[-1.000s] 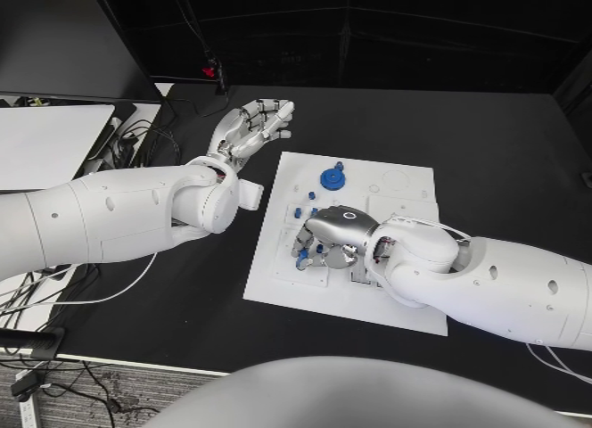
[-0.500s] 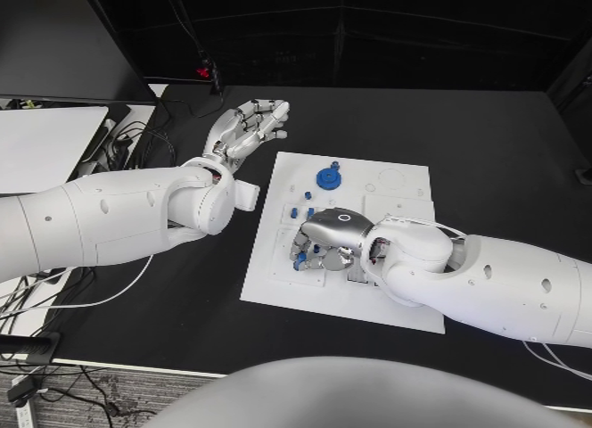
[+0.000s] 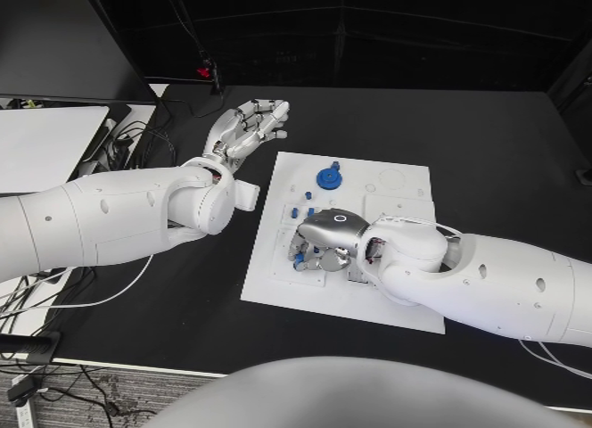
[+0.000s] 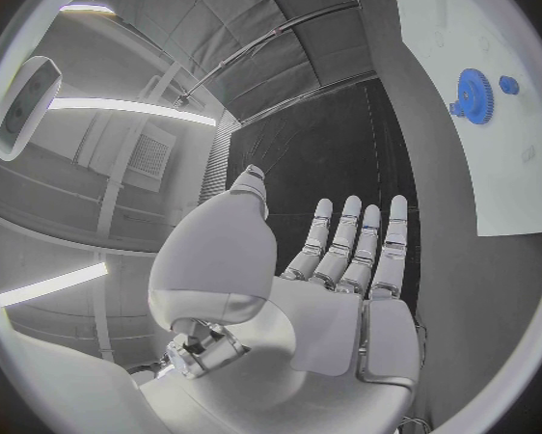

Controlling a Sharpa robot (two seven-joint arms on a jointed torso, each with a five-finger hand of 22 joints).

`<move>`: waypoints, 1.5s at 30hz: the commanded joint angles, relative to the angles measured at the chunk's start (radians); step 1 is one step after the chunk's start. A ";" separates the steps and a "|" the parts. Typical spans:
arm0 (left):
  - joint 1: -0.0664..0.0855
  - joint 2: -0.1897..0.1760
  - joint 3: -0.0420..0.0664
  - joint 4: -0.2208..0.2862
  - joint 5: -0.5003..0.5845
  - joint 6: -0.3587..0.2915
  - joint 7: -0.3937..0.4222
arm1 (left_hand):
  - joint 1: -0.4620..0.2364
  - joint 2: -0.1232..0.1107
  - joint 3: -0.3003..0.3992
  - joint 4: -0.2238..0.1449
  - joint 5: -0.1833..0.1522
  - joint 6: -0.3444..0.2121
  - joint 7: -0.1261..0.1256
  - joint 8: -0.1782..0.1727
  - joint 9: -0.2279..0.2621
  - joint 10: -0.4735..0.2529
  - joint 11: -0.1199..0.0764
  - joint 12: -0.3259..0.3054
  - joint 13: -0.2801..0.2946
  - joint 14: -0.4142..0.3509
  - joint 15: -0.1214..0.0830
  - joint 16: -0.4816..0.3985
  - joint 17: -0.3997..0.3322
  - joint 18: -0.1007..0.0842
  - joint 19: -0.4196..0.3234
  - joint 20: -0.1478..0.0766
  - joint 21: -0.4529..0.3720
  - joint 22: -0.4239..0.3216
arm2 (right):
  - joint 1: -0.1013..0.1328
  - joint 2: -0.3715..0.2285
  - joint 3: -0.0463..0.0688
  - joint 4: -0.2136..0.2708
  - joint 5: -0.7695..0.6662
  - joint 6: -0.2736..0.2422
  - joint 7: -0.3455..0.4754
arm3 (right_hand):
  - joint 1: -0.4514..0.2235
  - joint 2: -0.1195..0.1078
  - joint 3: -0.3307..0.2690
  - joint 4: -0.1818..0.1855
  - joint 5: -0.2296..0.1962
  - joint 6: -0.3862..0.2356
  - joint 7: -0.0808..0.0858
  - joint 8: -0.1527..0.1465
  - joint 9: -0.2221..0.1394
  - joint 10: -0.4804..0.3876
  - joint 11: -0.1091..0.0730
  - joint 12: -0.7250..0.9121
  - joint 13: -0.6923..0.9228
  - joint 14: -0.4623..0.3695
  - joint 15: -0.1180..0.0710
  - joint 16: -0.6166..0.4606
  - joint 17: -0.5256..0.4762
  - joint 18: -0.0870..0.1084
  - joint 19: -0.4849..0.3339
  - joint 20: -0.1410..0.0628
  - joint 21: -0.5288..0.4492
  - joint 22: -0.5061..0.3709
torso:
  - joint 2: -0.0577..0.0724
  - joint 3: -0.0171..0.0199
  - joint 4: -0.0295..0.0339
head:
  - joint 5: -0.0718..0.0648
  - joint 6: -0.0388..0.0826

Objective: Assemble the parts on the task board

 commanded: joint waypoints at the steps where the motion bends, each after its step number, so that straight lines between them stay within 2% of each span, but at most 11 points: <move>1: 0.001 0.001 0.001 0.001 0.000 0.009 0.163 | 0.000 0.007 0.003 0.001 0.007 -0.008 0.145 0.007 -0.001 -0.004 -0.001 0.005 -0.001 -0.006 -0.002 0.006 -0.001 -0.001 -0.002 0.003 -0.005 -0.001 | 0.000 0.003 -0.001 -0.001 -0.029 0.011 -0.009 | -0.044 -0.034 -0.029 0.004 -0.006 -0.052 0.016 -0.019 -0.007 -0.040 0.015 -0.005 -0.003 0.069 0.017 -0.010 0.050 0.001 -0.004 0.014 -0.017 0.170 | -0.001 -0.0005 -0.0008 | 0.001 0.000; 6: 0.001 0.001 0.001 0.001 0.000 0.008 0.164 | 0.000 0.007 0.003 0.001 0.007 -0.008 0.145 0.007 -0.002 -0.005 -0.001 0.006 -0.002 -0.007 -0.002 0.007 -0.001 -0.001 -0.002 0.003 -0.005 -0.001 | -0.001 -0.001 -0.001 0.002 -0.033 -0.047 0.018 | -0.166 -0.088 -0.100 0.004 -0.008 -0.158 0.037 -0.019 -0.006 -0.124 0.035 -0.002 0.000 0.056 0.034 -0.034 -0.006 0.012 -0.029 0.030 -0.066 0.149 | -0.002 -0.0006 0.0011 | -0.002 0.000; 11: 0.001 -0.003 0.001 0.008 0.000 0.006 0.165 | 0.002 0.007 0.002 0.000 0.008 -0.007 0.145 0.009 -0.002 -0.004 -0.001 0.009 -0.002 -0.006 -0.001 0.010 -0.003 -0.001 -0.001 0.003 -0.004 0.001 | -0.003 -0.024 -0.001 0.016 0.031 -0.204 0.103 | -0.275 -0.176 -0.149 0.011 -0.007 -0.223 0.048 -0.017 -0.004 -0.178 0.045 0.005 0.003 0.033 0.041 -0.082 -0.093 0.029 -0.066 0.040 -0.141 0.115 | -0.001 -0.0001 -0.0001 | -0.004 0.000; 17: 0.001 -0.006 0.001 0.008 0.000 0.007 0.164 | 0.003 0.008 0.002 0.000 0.008 -0.006 0.145 0.011 -0.002 -0.003 -0.001 0.011 -0.002 -0.006 -0.001 0.011 -0.004 -0.001 -0.001 0.003 -0.004 0.001 | -0.004 -0.077 -0.001 0.052 0.299 -0.402 0.199 | -0.315 -0.185 -0.163 0.011 -0.005 -0.222 0.052 -0.010 -0.001 -0.174 0.047 0.019 0.006 0.040 0.043 -0.072 -0.074 0.024 -0.051 0.044 -0.119 0.123 | -0.002 -0.0008 -0.0014 | -0.010 0.000; 20: 0.001 -0.005 0.001 0.005 0.000 0.008 0.164 | 0.003 0.008 0.002 0.000 0.008 -0.006 0.145 0.011 -0.002 -0.003 -0.001 0.011 -0.002 -0.006 -0.001 0.011 -0.004 -0.001 -0.001 0.003 -0.004 0.001 | -0.003 -0.131 -0.001 0.093 0.518 -0.467 0.243 | -0.321 -0.167 -0.163 0.010 -0.003 -0.216 0.059 -0.005 0.001 -0.172 0.051 0.029 0.007 0.042 0.046 -0.071 -0.074 0.023 -0.050 0.046 -0.118 0.123 | -0.002 -0.0013 -0.0014 | -0.027 0.000; 26: -0.001 -0.002 0.001 -0.001 0.000 0.011 0.163 | 0.003 0.008 0.001 0.000 0.008 -0.006 0.145 0.011 -0.003 -0.003 -0.001 0.011 -0.002 -0.006 -0.001 0.012 -0.005 -0.001 -0.001 0.003 -0.004 0.000 | 0.025 -0.277 0.000 0.181 0.874 -0.435 0.235 | -0.394 -0.115 -0.151 0.006 0.165 -0.214 0.063 0.013 0.004 -0.214 0.058 0.051 0.006 0.016 0.053 -0.117 -0.163 0.034 -0.079 0.055 -0.170 0.101 | -0.004 -0.0022 0.0010 | -0.086 0.000; 35: -0.002 0.002 0.001 -0.006 0.015 0.002 0.164 | 0.003 0.007 -0.001 0.001 0.008 -0.004 0.145 0.014 -0.003 -0.001 -0.001 0.016 -0.003 -0.005 -0.001 0.015 -0.007 0.000 0.000 0.003 -0.003 0.001 | 0.051 -0.476 -0.002 0.254 1.013 -0.311 0.103 | -0.443 -0.099 -0.239 0.008 0.203 -0.312 0.055 0.029 0.004 -0.260 0.050 0.116 0.026 -0.100 0.050 -0.281 -0.445 0.076 -0.204 0.055 -0.379 0.009 | -0.002 -0.0068 -0.0040 | -0.158 0.000; 38: -0.002 0.004 0.001 -0.006 0.020 0.001 0.164 | 0.003 0.007 -0.002 0.000 0.008 -0.004 0.145 0.015 -0.003 -0.001 -0.001 0.017 -0.003 -0.005 -0.001 0.016 -0.008 0.000 0.000 0.003 -0.003 0.001 | 0.053 -0.533 -0.003 0.274 0.976 -0.306 0.041 | -0.510 -0.158 -0.305 0.014 0.176 -0.322 0.036 0.055 0.010 -0.150 0.021 0.221 0.074 -0.108 0.029 -0.298 -0.473 0.083 -0.222 0.039 -0.419 -0.011 | -0.001 -0.0078 -0.0069 | -0.182 0.000; 41: -0.002 0.004 0.001 -0.007 0.022 -0.002 0.164 | 0.004 0.007 -0.002 0.001 0.008 -0.003 0.145 0.015 -0.003 0.000 -0.001 0.017 -0.003 -0.005 -0.001 0.016 -0.008 0.000 0.000 0.003 -0.003 0.001 | 0.053 -0.580 -0.004 0.293 0.914 -0.310 -0.005 | -0.515 -0.162 -0.308 0.008 0.193 -0.319 0.008 0.089 0.019 -0.028 -0.009 0.381 0.165 -0.115 0.003 -0.307 -0.480 0.091 -0.247 0.016 -0.469 -0.034 | -0.002 -0.0093 -0.0093 | -0.199 0.000; 43: -0.002 0.006 0.001 -0.009 0.023 -0.003 0.165 | 0.004 0.007 -0.002 0.001 0.008 -0.003 0.145 0.015 -0.003 0.000 -0.001 0.017 -0.003 -0.005 -0.001 0.016 -0.008 0.000 0.000 0.003 -0.003 0.001 | 0.053 -0.611 -0.005 0.308 0.869 -0.308 -0.039 | -0.511 -0.168 -0.305 -0.004 0.190 -0.315 -0.014 0.137 0.033 0.026 -0.019 0.755 0.493 -0.108 -0.012 -0.249 -0.400 0.092 -0.281 -0.004 -0.514 -0.049 | -0.003 -0.0094 -0.0088 | -0.214 0.000; 45: -0.002 0.007 0.001 -0.009 0.024 -0.003 0.165 | 0.004 0.007 -0.002 0.000 0.008 -0.003 0.145 0.016 -0.003 0.000 -0.001 0.018 -0.003 -0.005 -0.001 0.017 -0.009 0.000 0.000 0.003 -0.003 0.001 | 0.052 -0.636 -0.013 0.324 0.829 -0.303 -0.071 | -0.512 -0.144 -0.295 -0.001 0.190 -0.327 -0.003 0.187 0.047 0.125 -0.023 1.266 1.108 -0.054 -0.022 -0.117 -0.182 0.074 -0.288 0.015 -0.517 -0.041 | -0.002 -0.0082 -0.0073 | -0.229 0.000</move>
